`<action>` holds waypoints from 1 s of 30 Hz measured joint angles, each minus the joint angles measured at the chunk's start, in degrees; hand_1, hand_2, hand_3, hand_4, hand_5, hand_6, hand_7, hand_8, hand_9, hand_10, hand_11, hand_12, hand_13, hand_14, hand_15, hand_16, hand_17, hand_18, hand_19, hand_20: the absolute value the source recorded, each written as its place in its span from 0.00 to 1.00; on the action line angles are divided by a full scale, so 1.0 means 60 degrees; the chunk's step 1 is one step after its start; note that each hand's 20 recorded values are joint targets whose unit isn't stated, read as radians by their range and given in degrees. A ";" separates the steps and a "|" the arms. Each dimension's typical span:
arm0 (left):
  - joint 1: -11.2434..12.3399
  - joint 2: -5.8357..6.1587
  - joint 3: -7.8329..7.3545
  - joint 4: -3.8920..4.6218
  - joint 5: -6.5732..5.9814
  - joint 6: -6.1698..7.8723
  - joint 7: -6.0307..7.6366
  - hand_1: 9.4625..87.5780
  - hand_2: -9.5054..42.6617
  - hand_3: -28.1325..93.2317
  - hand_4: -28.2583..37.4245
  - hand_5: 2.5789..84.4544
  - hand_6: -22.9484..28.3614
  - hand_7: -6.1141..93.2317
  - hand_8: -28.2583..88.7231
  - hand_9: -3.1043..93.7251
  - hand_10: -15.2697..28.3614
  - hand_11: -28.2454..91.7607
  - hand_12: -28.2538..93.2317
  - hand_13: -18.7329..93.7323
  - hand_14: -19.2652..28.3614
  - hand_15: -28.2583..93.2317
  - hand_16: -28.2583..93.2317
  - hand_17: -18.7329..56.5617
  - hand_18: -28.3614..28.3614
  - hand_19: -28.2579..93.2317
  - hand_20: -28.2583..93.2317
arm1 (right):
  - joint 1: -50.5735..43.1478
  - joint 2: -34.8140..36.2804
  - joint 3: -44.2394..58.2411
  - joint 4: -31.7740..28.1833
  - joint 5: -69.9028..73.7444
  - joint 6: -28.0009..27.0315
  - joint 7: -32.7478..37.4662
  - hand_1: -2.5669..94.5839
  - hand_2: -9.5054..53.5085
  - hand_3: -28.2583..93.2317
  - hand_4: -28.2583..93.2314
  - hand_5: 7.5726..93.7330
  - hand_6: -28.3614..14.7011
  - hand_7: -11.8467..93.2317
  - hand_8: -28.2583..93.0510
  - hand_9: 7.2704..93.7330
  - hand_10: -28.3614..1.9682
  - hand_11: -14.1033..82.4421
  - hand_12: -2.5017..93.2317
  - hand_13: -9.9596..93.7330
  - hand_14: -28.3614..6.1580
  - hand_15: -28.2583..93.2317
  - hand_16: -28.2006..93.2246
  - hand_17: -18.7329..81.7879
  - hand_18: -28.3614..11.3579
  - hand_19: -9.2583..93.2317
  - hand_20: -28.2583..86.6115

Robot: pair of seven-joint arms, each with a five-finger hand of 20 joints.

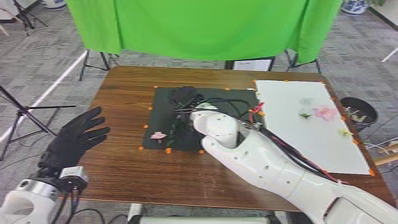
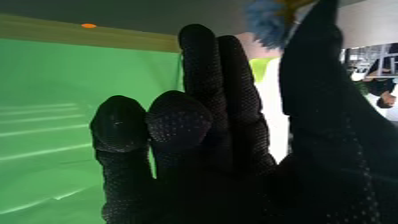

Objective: Arrange flowers

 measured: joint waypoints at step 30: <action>-0.0008 -0.0009 0.0012 0.0018 -0.0004 -0.0001 -0.0007 0.24 0.15 0.78 0.08 0.29 0.55 0.25 0.17 0.23 0.70 0.45 0.37 0.29 0.80 0.61 0.19 0.11 0.91 0.61 0.30 | -0.0041 0.0014 0.0112 0.0009 0.0541 0.0823 -0.0361 0.50 0.00 0.82 0.00 0.63 0.72 0.67 0.33 0.79 0.77 0.53 0.64 0.82 0.70 0.91 0.52 0.60 0.24 1.00 0.79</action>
